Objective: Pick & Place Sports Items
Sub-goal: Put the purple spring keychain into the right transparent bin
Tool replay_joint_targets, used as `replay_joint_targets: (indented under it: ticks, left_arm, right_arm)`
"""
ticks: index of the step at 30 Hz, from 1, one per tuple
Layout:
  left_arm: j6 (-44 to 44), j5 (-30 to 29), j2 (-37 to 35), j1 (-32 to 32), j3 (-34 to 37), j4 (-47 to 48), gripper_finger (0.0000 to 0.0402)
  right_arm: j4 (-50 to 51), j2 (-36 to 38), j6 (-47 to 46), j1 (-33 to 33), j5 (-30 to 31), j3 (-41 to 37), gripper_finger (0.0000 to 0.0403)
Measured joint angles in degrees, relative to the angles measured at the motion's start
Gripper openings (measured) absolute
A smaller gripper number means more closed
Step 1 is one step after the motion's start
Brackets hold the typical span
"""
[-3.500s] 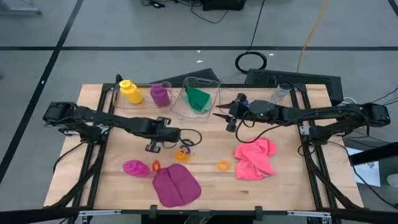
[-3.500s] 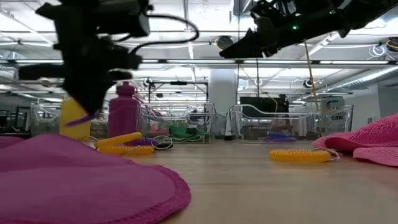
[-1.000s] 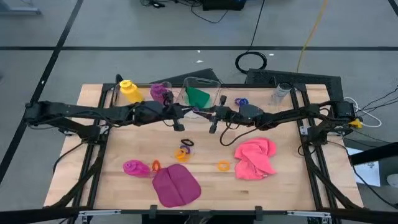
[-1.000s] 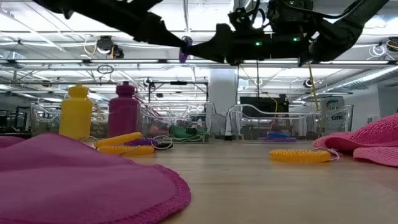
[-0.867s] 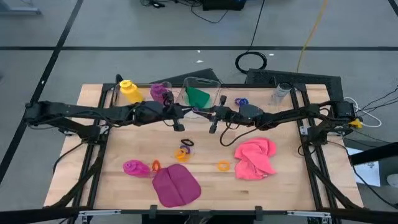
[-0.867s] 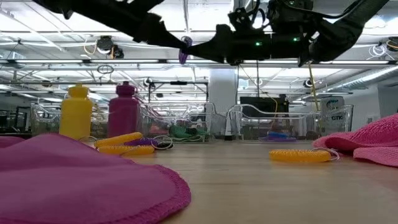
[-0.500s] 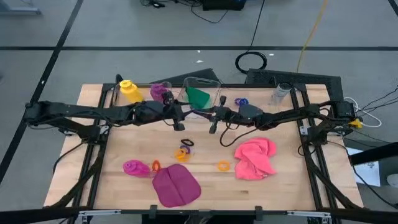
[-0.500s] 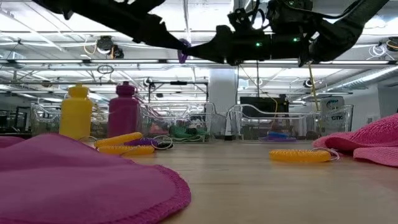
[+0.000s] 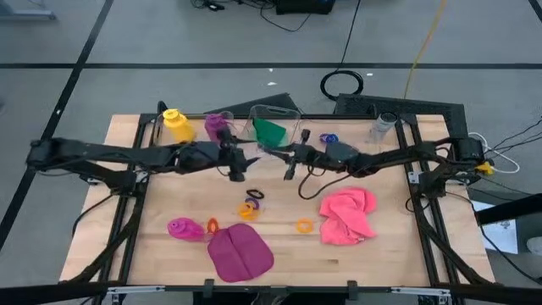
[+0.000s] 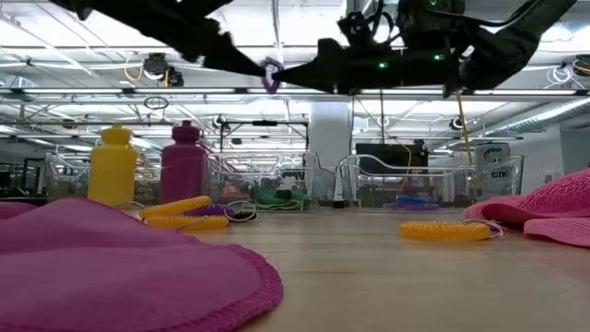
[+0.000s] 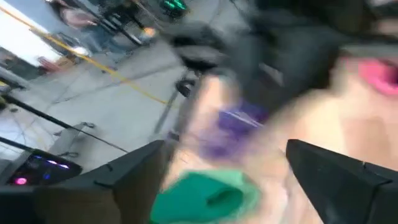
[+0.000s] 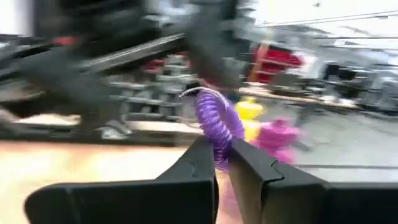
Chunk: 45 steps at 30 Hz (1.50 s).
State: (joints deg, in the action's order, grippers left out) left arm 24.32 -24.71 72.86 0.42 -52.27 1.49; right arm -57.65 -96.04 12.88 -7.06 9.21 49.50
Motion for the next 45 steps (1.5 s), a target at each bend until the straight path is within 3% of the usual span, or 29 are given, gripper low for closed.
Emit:
replay_joint_targets:
  ticks: [11,18,27,41,45]
  left_arm:
    - [-1.99,-0.64,-4.44,-3.05,-0.07,10.19,0.0285]
    - [-2.10,-0.74,-4.24,-3.71,-0.07,11.97,0.0285]
    - [-0.63,-0.72,-3.54,-3.66,-0.07,11.52,0.0285]
    - [-2.19,-0.67,-3.54,-3.66,-0.07,10.18,0.0285]
    - [-2.29,-0.53,-3.54,-3.66,-0.07,10.17,0.0285]
  right_arm:
    - [4.69,3.95,2.19,-0.05,0.76,0.02,0.0000]
    - [25.38,15.78,2.26,0.01,8.37,0.02,0.0000]
    - [51.59,26.05,-8.27,-3.24,15.19,0.02,0.0000]
    - [66.30,20.63,-21.11,-17.60,14.27,0.02,0.0000]
    - [66.93,17.12,-21.92,-21.24,8.06,0.02,0.0000]
